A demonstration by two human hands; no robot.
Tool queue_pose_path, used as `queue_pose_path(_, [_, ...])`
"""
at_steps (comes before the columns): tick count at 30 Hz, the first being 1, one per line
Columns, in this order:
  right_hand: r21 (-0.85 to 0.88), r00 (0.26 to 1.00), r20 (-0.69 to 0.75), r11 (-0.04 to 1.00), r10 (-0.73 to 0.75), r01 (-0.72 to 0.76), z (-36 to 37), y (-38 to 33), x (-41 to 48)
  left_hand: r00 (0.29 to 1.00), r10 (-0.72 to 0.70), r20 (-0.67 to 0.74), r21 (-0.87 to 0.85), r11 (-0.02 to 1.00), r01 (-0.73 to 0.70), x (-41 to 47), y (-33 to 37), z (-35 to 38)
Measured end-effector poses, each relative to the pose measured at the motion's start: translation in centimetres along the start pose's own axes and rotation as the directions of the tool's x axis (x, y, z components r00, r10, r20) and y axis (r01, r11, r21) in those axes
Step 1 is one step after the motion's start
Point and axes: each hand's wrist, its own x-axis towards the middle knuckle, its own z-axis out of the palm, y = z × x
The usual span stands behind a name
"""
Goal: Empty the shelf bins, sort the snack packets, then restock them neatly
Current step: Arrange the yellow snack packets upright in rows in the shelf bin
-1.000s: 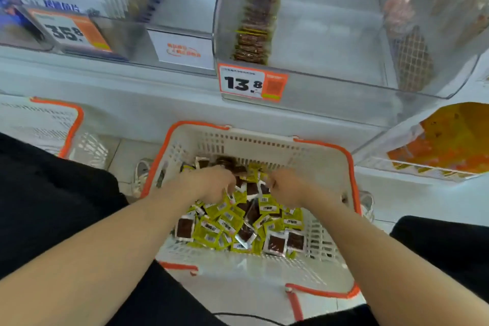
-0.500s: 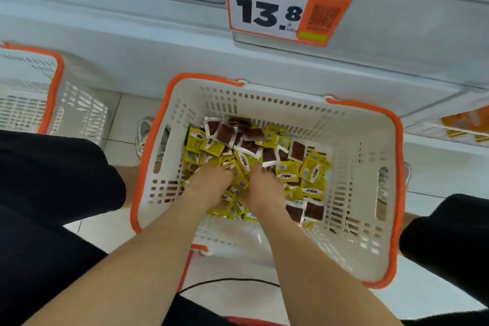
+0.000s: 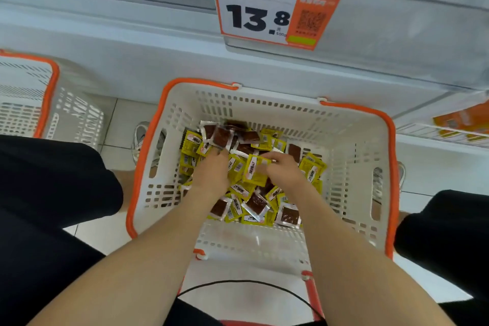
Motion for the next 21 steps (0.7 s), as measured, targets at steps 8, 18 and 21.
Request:
queue_pose_path(8, [-0.322, 0.976, -0.120, 0.937, -0.184, 0.137, 4.1, 1.6, -0.1, 0.995, -0.049, 0.091, -0.108, 0.992, 0.059, 0.2, -0.2, 0.3])
queue_pose_path(18, [-0.489, 0.941, -0.135, 0.847, -0.311, 0.209, 4.9, 2.4, 0.9, 0.990, 0.081, 0.116, -0.416, 0.909, -0.025, -0.1, -1.8, -0.3])
queue_pose_path(21, [-0.550, 0.913, -0.225, 0.818, -0.340, 0.169, 4.8, 2.3, 1.4, 1.000, -0.019, 0.001, -0.483, 0.875, 0.017, -0.4, -1.6, -0.9])
